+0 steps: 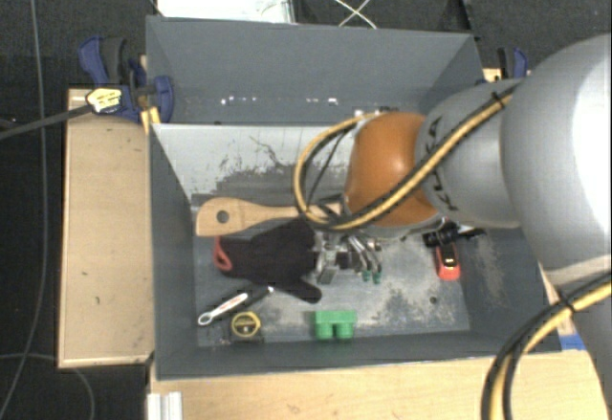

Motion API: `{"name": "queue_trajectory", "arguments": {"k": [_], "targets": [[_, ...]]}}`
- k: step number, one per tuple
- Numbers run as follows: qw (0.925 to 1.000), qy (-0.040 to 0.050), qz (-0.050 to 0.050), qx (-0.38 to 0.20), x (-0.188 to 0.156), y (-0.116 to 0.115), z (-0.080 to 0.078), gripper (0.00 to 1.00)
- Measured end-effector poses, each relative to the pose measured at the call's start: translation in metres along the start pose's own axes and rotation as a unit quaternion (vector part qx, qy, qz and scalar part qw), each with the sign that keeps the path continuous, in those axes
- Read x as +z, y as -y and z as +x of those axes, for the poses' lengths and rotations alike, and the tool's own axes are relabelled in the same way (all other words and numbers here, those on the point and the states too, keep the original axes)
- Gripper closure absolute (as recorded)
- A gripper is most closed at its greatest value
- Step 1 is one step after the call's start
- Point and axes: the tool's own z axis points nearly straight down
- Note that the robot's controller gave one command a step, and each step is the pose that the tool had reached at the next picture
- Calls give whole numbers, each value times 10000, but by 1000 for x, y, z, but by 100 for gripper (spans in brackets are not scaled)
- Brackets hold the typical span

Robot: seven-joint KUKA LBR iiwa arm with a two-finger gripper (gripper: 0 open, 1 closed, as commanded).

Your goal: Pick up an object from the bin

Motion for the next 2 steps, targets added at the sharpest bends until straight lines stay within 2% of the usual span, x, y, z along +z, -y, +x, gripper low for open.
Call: {"name": "queue_trajectory", "arguments": {"k": [1, 2], "targets": [[9999, 32, -13, -135, -85, -20, 7, 100], [10000, -43, 14, -41, -133, -20, -3, 100]]}}
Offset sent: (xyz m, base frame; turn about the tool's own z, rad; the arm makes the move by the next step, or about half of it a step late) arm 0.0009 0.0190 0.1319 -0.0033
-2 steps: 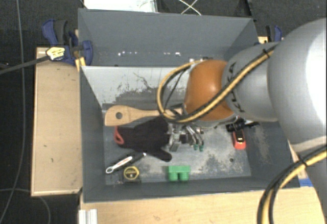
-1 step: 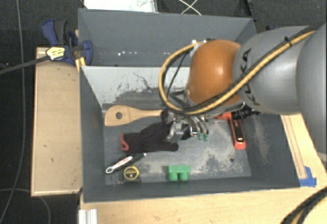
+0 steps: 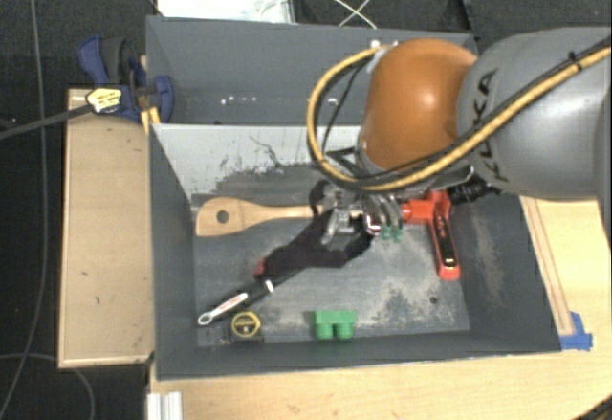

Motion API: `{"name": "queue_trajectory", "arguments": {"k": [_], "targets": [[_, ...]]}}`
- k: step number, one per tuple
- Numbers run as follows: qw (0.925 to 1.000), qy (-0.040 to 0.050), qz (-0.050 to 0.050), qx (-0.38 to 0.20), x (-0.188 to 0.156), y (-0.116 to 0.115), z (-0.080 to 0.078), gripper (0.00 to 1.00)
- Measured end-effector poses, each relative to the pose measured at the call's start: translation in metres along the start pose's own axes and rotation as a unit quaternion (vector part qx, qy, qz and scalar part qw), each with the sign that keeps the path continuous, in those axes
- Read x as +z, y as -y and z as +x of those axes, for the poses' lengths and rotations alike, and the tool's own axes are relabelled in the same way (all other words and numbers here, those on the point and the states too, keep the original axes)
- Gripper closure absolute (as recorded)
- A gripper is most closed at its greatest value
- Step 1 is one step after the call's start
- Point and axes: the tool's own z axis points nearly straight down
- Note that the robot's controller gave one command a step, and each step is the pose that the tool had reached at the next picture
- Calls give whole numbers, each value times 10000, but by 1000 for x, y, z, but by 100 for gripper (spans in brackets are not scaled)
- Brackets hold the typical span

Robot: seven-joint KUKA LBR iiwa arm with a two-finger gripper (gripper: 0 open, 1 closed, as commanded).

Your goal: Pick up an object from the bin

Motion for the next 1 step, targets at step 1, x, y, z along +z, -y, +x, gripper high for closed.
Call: {"name": "queue_trajectory", "arguments": {"k": [1], "targets": [[9999, -3, -10, -134, 29, -27, -2, 100]]}}
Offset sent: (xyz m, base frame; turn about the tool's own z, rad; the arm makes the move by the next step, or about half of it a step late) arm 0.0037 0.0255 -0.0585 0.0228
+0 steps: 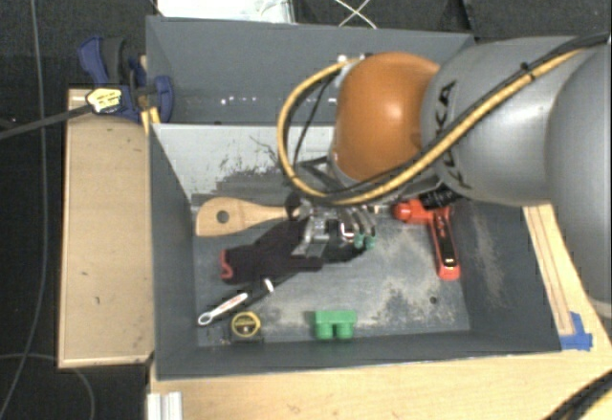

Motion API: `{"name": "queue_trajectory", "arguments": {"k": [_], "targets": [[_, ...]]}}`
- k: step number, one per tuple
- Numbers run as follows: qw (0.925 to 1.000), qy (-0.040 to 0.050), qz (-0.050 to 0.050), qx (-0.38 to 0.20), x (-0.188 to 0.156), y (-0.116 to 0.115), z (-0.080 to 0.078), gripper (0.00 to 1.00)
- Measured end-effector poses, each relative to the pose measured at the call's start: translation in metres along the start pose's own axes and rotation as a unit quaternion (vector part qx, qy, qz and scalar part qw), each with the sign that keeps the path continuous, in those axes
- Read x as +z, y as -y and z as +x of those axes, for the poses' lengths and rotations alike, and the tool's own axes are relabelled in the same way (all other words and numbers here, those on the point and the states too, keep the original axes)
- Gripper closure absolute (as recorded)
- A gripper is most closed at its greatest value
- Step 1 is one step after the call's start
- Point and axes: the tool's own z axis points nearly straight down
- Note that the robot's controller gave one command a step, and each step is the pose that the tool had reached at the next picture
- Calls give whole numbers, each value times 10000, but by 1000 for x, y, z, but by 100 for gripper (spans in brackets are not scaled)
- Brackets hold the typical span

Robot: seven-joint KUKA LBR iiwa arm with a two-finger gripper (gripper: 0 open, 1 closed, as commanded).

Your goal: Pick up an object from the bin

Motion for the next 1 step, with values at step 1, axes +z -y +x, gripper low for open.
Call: {"name": "queue_trajectory", "arguments": {"k": [1], "targets": [[9997, 5, 11, 233, 31, 1, 0, 100]]}}
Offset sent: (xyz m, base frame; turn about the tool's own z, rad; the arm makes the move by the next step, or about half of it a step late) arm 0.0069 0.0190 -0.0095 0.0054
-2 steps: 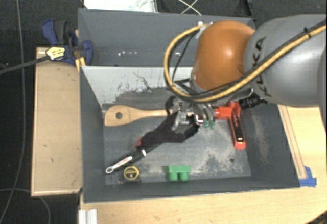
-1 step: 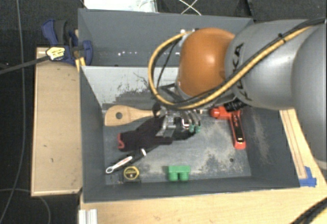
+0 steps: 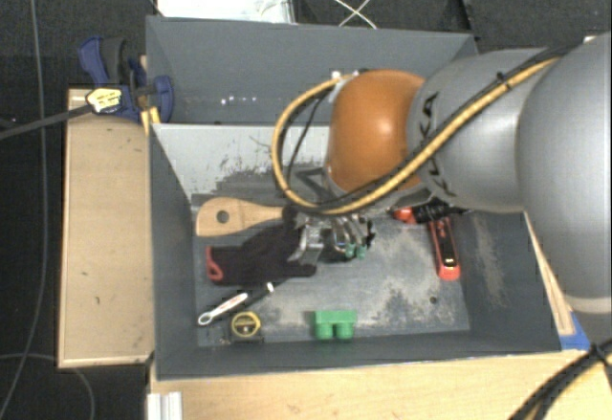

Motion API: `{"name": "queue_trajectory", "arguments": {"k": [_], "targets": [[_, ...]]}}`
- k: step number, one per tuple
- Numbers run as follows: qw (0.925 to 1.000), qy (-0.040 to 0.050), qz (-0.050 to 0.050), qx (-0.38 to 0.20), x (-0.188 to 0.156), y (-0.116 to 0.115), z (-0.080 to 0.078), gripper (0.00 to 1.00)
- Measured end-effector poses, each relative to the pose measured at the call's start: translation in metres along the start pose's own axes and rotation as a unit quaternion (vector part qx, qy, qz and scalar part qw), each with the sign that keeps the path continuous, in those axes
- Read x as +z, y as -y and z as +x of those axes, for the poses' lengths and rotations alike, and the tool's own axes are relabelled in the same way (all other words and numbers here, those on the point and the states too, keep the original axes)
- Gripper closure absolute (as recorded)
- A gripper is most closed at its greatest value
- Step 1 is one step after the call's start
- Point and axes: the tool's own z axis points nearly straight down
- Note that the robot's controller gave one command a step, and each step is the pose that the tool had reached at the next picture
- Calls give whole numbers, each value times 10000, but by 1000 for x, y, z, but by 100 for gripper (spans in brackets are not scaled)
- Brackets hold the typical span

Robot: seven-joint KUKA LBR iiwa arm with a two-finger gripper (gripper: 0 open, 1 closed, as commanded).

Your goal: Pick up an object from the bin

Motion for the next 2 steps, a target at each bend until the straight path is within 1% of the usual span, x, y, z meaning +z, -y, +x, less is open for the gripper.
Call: {"name": "queue_trajectory", "arguments": {"k": [1, 2], "targets": [[9998, 43, -22, -217, -23, -22, -7, 100], [10000, 45, -6, -68, -99, 13, 11, 100]]}}
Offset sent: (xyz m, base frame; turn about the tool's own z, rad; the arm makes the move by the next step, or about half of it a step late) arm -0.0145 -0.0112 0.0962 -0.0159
